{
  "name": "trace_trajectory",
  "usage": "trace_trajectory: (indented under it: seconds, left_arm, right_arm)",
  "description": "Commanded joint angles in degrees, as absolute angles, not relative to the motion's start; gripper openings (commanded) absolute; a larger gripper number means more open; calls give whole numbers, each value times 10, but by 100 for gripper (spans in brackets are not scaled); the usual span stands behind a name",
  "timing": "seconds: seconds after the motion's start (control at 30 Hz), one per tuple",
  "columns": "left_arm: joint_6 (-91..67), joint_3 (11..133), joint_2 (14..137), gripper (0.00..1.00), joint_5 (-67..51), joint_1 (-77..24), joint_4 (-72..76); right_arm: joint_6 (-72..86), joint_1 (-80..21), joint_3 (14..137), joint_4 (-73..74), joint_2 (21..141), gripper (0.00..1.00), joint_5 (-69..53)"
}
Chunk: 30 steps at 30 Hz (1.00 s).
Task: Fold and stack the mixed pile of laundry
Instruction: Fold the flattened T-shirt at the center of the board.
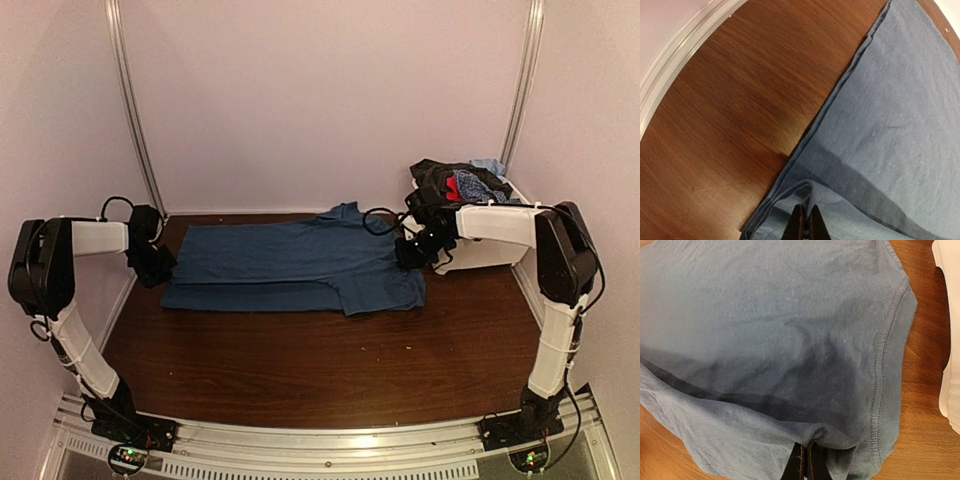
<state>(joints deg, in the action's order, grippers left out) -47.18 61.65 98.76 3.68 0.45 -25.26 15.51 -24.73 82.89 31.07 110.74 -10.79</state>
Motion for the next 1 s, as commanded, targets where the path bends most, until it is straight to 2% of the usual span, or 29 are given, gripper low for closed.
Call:
trace_trajectory:
  seconds: [0.0, 0.4, 0.43, 0.53, 0.6, 0.67, 0.8, 0.97]
  left_arm:
    - [-464, 633, 1007, 0, 44, 12, -234]
    - [-460, 652, 1043, 0, 46, 16, -236]
    - [-457, 658, 1042, 9, 48, 18, -245]
    - [-441, 656, 1019, 26, 47, 20, -242]
    - [-433, 637, 987, 43, 38, 21, -226]
    - [-426, 611, 954, 52, 18, 21, -208]
    - [-391, 563, 901, 57, -45, 17, -185]
    - [-374, 521, 906, 57, -93, -23, -146]
  right_arm:
    - [147, -238, 846, 302, 1130, 0, -111]
    - [134, -234, 892, 315, 1178, 0, -101]
    - [133, -235, 896, 318, 1178, 4, -101]
    - [132, -234, 901, 321, 1157, 27, -108]
    - [131, -233, 899, 321, 1130, 35, -114]
    - [131, -232, 893, 328, 1103, 42, -122]
    - [131, -233, 835, 313, 1039, 47, -164]
    - [137, -236, 743, 287, 1001, 40, -214]
